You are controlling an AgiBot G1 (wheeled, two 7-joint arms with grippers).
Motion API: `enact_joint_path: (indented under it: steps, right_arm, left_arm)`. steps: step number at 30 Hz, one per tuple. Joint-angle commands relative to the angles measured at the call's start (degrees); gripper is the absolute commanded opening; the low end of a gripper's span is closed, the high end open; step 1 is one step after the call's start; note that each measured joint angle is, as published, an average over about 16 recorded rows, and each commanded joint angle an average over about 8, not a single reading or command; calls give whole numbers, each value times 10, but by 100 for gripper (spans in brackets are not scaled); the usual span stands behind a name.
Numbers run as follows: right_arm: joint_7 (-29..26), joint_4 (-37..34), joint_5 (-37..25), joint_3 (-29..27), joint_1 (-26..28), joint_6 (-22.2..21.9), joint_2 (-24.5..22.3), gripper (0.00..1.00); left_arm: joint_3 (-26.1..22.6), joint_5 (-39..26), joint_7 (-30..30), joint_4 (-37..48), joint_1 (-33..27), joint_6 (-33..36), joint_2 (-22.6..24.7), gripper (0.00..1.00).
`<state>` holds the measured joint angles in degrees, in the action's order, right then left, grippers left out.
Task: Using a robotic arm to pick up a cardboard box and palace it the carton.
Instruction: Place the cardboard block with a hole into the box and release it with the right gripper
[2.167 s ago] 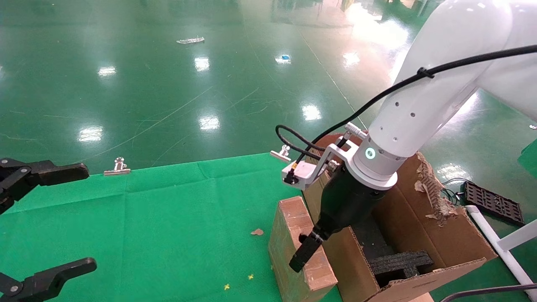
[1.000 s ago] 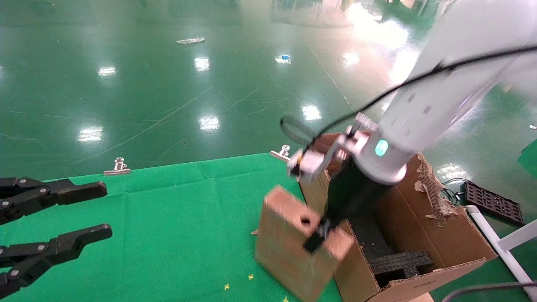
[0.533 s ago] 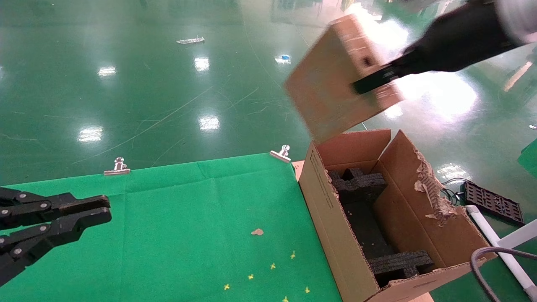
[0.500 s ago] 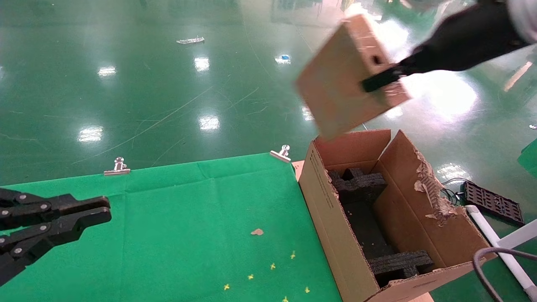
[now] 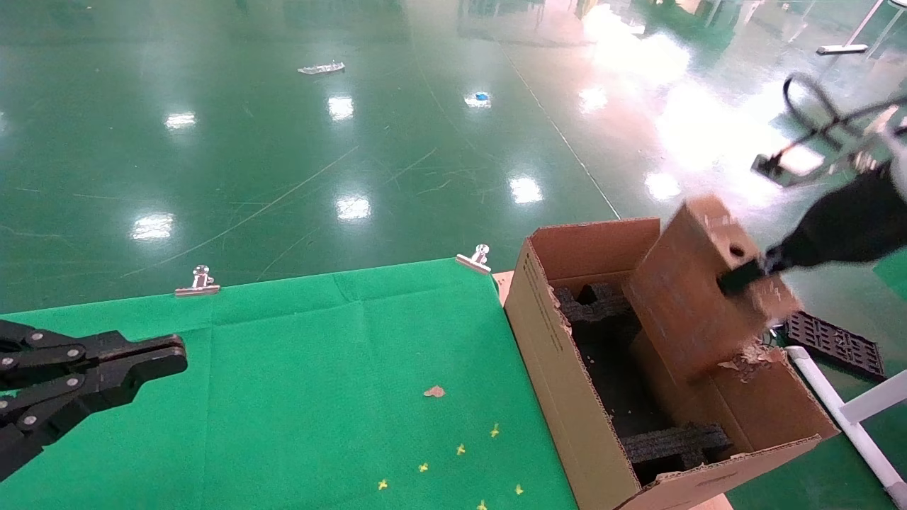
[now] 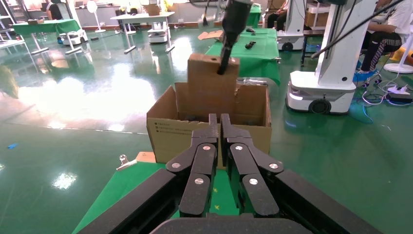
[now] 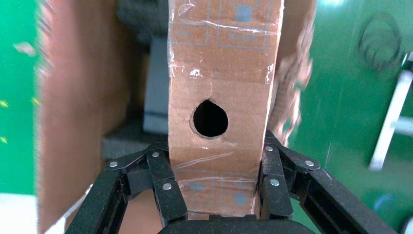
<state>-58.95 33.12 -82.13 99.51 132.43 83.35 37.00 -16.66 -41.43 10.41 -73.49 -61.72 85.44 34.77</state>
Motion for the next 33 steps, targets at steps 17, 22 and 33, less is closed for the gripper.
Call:
enact_joint_path:
  steps: [17, 22, 33]
  right_arm:
    - [-10, -145, -1, 24, -121, -28, 61, 0]
    - [-17, -178, -3, 27, -145, -35, 82, 0]
    - [-29, -229, 4, 27, -207, -61, 121, 0]
  left_arm:
    - [-1, 0, 0, 0, 0, 0, 0, 100]
    - [-1, 1, 0, 0, 0, 0, 0, 100]
    - [-1, 1, -1, 0, 0, -1, 0, 100]
